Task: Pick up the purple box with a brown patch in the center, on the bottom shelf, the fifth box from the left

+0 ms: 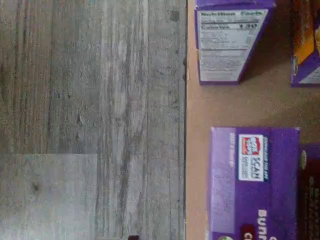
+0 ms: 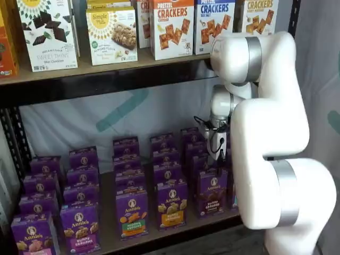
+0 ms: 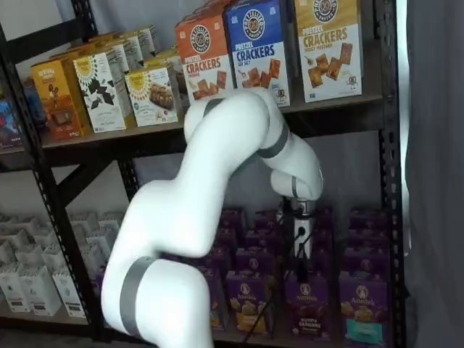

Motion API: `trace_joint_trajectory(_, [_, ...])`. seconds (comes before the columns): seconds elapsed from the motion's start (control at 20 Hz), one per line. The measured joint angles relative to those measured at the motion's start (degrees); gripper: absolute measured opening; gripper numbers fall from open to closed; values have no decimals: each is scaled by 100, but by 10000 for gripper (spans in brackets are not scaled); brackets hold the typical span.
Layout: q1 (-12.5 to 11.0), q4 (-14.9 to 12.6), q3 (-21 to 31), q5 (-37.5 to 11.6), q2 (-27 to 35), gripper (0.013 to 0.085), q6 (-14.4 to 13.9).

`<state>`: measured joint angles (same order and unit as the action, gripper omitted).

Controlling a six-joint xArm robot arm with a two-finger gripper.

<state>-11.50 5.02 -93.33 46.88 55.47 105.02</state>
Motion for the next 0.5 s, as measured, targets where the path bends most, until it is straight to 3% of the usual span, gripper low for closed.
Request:
trace_joint_trajectory(0.25, [-45,-125,-430,190,304,850,-58])
trace_joint_trajectory(0.5, [-78,-264,-533,173,443,850,-130])
